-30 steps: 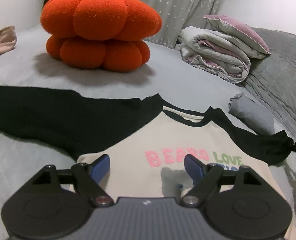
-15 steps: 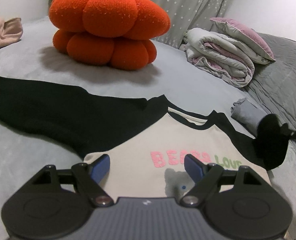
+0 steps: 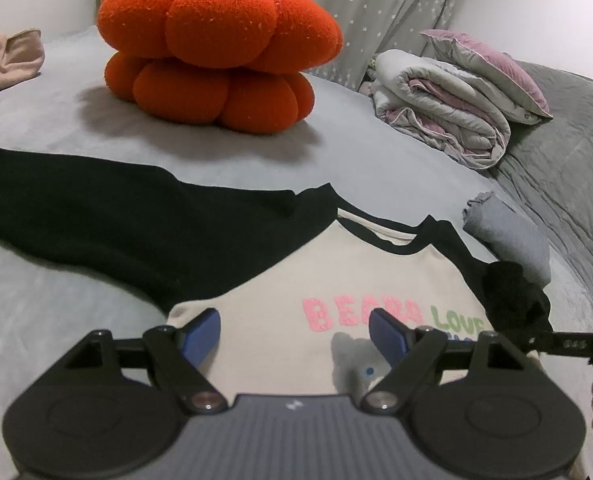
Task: Fold clothes
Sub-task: 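Grasp the black sleeve cuff with the right gripper, then pull the black sleeve outward from the body with the right gripper and release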
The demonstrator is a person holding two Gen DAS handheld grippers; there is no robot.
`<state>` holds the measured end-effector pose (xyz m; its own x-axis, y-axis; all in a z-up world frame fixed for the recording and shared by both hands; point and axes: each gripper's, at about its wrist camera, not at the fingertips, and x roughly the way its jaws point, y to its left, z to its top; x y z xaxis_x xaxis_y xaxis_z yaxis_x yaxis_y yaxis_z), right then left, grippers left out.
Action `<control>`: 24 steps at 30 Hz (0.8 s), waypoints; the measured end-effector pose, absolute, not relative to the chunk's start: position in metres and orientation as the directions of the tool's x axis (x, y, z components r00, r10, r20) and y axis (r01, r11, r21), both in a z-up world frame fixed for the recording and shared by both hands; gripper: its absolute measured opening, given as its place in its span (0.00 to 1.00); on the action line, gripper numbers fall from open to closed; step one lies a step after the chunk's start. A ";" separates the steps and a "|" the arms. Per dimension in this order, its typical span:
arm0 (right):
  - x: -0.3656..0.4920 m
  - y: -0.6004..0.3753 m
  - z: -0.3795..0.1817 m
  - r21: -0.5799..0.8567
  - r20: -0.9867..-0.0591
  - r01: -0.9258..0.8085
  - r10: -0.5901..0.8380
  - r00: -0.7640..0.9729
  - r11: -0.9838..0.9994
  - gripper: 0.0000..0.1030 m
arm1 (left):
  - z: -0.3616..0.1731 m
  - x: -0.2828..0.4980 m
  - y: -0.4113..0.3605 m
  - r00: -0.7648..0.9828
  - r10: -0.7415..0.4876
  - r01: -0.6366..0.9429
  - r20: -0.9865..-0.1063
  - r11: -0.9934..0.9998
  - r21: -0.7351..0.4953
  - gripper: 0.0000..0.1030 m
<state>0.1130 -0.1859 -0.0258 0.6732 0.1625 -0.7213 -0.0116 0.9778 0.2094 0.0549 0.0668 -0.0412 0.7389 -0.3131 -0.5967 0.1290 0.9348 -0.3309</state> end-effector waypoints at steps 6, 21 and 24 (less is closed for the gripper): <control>0.092 -0.212 -0.001 0.331 -0.627 0.039 0.189 0.756 0.943 0.64 | -0.041 0.055 0.070 0.738 -0.316 0.120 -0.596 0.931 -0.344 0.80; 0.103 -0.279 -0.040 0.732 -0.530 0.321 0.207 0.822 0.600 0.58 | -0.043 0.055 0.065 0.726 -0.326 0.137 -0.606 0.931 -0.337 0.80; 0.105 -0.286 -0.046 0.737 -0.525 0.356 0.154 0.837 0.575 0.50 | -0.042 0.055 0.065 0.724 -0.331 0.139 -0.606 0.930 -0.342 0.80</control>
